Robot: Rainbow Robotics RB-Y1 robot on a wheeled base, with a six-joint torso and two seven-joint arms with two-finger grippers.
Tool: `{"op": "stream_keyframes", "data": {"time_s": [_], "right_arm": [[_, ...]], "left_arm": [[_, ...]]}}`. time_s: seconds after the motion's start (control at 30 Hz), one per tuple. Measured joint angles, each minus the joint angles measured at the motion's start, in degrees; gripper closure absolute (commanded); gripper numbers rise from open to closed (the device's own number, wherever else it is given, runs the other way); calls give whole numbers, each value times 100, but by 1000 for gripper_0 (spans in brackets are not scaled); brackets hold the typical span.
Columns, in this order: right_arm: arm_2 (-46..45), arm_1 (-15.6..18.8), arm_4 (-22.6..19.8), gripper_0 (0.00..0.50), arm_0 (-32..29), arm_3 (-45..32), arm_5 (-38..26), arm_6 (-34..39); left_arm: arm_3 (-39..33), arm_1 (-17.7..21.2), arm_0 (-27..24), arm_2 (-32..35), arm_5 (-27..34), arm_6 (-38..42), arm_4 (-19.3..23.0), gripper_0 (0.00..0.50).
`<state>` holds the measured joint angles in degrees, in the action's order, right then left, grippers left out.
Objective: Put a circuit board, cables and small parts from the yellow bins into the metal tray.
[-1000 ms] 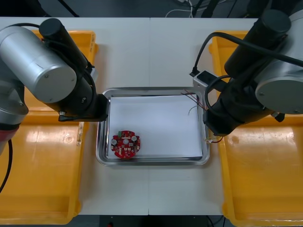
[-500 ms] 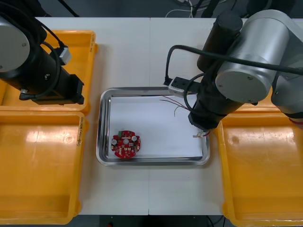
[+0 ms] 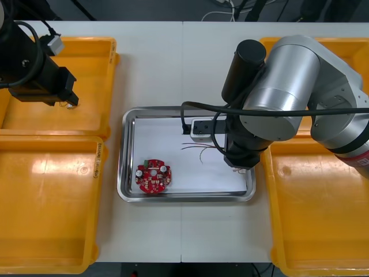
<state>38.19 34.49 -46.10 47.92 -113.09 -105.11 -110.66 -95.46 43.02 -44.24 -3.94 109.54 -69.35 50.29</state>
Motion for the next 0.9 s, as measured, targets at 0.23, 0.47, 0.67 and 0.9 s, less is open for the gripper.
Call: {"op": "stream_keyframes", "data": {"time_s": [0.23, 0.47, 0.67, 0.9], "right_arm": [[127, -116, 70, 465, -1, 69, 56, -313], [648, -142, 460, 463, -7, 70, 366, -313], [930, -143, 634, 465, -91, 127, 676, -313], [941, -160, 626, 464, -284, 473, 1026, -313]], "left_arm": [[501, 106, -270, 46, 0, -731, -354, 0], [1008, 254, -467, 143, -30, -1736, -394, 0], [1518, 383, -538, 262, -277, -1778, -450, 0], [2138, 417, -644, 408, -640, -2550, -596, 0]]}}
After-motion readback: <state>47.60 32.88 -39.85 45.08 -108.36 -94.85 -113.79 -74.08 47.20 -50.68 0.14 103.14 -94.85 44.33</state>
